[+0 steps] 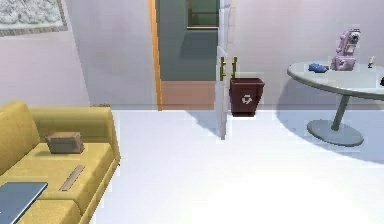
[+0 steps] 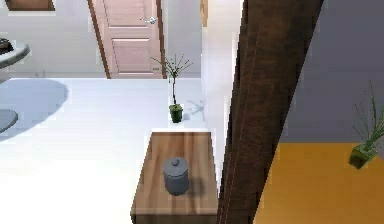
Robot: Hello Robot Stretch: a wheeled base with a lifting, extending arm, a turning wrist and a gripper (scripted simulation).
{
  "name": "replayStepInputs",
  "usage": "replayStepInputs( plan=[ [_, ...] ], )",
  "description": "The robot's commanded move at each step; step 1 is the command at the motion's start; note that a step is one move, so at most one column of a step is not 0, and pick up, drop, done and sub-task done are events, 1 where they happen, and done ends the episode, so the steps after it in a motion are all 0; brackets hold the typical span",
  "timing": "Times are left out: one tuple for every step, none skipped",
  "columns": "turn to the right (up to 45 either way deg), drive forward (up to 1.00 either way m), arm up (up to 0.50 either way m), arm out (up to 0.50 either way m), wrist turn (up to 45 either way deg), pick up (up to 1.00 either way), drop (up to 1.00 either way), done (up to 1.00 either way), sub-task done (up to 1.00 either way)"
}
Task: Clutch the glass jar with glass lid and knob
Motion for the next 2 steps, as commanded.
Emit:
replayStepInputs(
  plan=[
    [0.0,0.0,0.5,0.0,0.0,0.0,0.0,0.0,0.0],
    [0.0,0.0,0.14,0.0,0.0,0.0,0.0,0.0,0.0]
  ],
)
